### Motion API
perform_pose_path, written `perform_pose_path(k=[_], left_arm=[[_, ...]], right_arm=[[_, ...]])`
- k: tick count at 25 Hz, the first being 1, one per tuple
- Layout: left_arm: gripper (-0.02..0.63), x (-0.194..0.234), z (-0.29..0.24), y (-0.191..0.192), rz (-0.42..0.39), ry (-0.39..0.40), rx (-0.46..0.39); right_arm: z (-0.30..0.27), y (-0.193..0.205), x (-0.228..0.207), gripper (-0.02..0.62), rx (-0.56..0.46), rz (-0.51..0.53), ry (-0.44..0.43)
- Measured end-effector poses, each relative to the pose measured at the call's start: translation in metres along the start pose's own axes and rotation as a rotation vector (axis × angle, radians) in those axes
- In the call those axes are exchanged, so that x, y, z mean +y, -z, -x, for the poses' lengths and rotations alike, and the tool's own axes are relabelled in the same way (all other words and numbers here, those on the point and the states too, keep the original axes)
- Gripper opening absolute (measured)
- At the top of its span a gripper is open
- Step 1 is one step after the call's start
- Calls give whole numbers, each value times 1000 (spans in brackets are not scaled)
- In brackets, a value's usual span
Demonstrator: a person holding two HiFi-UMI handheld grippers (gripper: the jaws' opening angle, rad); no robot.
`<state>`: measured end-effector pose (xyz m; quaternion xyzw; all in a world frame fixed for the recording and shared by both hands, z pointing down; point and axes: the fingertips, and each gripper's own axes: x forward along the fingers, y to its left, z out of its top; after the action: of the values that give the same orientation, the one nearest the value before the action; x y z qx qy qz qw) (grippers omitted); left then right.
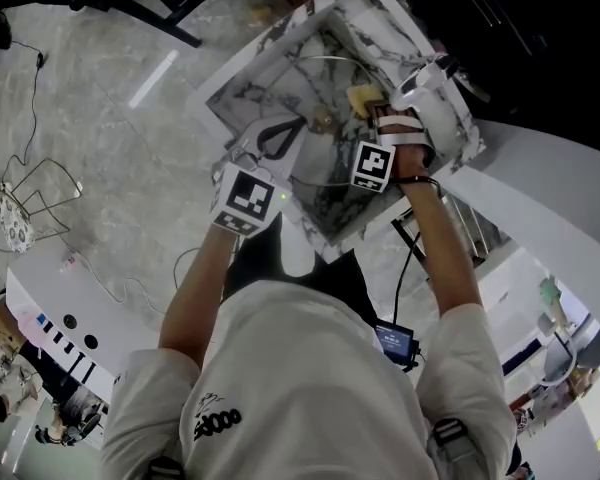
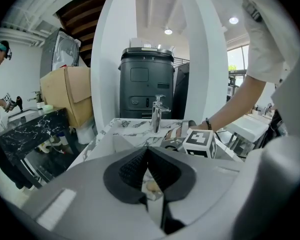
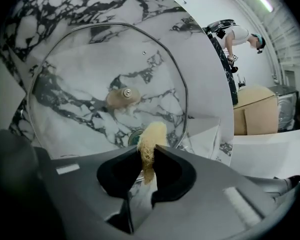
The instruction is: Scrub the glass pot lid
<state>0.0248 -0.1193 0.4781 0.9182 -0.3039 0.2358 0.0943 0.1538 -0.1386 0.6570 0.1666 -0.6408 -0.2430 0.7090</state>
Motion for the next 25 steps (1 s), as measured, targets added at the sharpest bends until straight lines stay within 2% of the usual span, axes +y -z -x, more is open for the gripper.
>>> perform_pose_path(k=[8, 15, 20, 25], left_arm=[[11, 12, 13, 4, 14, -29, 2], [11, 23, 24, 19, 29, -55, 26], [11, 23, 28, 21, 32, -57, 25], [11, 21, 30, 22, 27, -58, 27]], right_arm=[[-13, -37, -23, 55, -37, -48, 18], [-12, -70, -12, 60, -91, -49, -18], [-5, -89, -8, 60, -127, -95, -41], [5, -114, -4, 60, -172, -97, -57]])
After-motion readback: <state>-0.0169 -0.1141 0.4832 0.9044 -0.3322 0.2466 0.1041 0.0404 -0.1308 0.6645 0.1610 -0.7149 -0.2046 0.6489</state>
